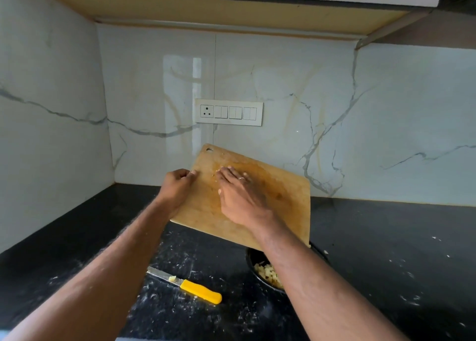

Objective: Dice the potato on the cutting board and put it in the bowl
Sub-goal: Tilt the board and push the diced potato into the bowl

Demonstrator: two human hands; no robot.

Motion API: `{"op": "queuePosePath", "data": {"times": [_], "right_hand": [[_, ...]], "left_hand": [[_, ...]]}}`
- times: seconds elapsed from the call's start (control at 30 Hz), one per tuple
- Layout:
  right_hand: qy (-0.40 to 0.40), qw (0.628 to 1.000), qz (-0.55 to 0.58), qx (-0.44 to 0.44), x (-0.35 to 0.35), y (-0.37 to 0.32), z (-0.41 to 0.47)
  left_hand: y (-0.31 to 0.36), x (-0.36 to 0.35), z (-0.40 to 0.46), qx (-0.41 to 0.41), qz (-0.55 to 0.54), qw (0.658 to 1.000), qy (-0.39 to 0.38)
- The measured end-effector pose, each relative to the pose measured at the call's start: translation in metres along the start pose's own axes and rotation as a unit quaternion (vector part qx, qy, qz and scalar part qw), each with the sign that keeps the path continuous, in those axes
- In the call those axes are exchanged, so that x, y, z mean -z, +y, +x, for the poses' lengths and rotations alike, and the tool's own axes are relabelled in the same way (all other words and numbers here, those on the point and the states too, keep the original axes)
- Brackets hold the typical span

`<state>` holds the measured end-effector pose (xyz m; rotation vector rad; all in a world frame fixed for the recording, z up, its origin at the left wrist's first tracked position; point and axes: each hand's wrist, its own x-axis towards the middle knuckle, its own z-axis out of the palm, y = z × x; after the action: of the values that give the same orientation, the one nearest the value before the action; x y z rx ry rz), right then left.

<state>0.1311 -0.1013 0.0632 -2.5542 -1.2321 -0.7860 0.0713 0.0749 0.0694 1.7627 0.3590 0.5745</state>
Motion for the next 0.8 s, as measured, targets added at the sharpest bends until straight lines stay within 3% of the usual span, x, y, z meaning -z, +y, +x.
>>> {"op": "queuePosePath", "data": {"times": [0.1,0.23,0.47,0.67,0.8], "right_hand": [[-0.023,0.999,-0.016,0.031,-0.004,-0.011,0.013],[0.020,0.996,-0.054,0.069,-0.007,-0.015,0.012],[0.017,0.997,-0.061,-0.033,0.006,0.026,-0.055],[-0.064,0.987,-0.035,-0.144,0.022,0.035,-0.146],[0.045,0.965,0.036,-0.256,0.037,0.057,-0.170]], "left_hand": [[0.003,0.001,-0.001,-0.011,-0.005,1.000,-0.002],[0.005,0.002,-0.002,-0.013,-0.012,1.000,-0.008],[-0.003,0.004,-0.004,-0.011,-0.028,0.999,0.011],[-0.016,0.003,0.001,0.022,-0.054,0.998,0.017],[-0.021,0.006,0.000,0.024,-0.056,0.998,0.028]]}}
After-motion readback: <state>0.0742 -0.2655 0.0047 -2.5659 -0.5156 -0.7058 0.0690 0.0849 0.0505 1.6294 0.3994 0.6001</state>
